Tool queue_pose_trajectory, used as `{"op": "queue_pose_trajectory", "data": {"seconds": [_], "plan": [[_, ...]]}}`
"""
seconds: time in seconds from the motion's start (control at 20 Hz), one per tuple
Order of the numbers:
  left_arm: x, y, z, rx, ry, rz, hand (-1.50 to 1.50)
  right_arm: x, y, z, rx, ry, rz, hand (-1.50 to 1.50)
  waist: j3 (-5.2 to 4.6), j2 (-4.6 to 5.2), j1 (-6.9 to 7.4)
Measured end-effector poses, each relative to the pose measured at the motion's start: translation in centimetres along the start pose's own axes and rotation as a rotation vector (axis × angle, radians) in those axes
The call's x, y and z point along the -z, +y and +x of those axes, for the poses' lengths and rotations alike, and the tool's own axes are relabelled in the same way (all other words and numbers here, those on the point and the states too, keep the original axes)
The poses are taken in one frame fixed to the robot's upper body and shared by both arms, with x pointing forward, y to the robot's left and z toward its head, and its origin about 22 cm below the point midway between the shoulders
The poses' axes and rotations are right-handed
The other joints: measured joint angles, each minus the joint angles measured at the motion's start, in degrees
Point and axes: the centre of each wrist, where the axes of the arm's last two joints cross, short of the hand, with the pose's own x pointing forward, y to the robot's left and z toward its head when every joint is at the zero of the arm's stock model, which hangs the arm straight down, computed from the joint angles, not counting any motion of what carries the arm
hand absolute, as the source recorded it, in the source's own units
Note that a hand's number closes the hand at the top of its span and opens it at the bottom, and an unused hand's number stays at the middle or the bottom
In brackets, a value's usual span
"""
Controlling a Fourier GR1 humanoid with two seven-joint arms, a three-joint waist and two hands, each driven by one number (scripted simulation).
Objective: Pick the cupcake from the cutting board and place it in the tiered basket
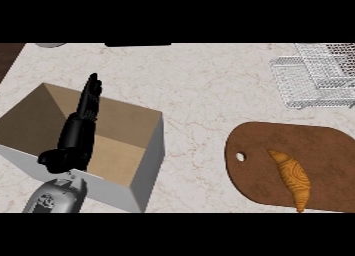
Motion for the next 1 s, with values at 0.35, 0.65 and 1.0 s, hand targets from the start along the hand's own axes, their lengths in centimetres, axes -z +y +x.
{"op": "queue_pose_trajectory", "data": {"seconds": [0.35, 0.65, 1.0], "plan": [[0.5, -0.5, 0.4, -0.008, -0.005, -0.018, 0.00, 0.4, -5.2, -1.3, 0.184, 0.042, -0.025, 1.50, 0.03, 0.40, 1.17], [0.3, -0.7, 0.5, -0.006, -0.015, -0.042, 0.00, 2.2, -6.9, -1.8, 0.270, 0.061, -0.023, 1.50, 0.21, 0.55, 2.10], [0.4, -1.1, 0.8, 0.007, -0.020, -0.045, 0.00, 5.2, -6.7, -2.5, 0.257, 0.115, -0.056, 1.50, 0.24, 0.85, 2.79]]}}
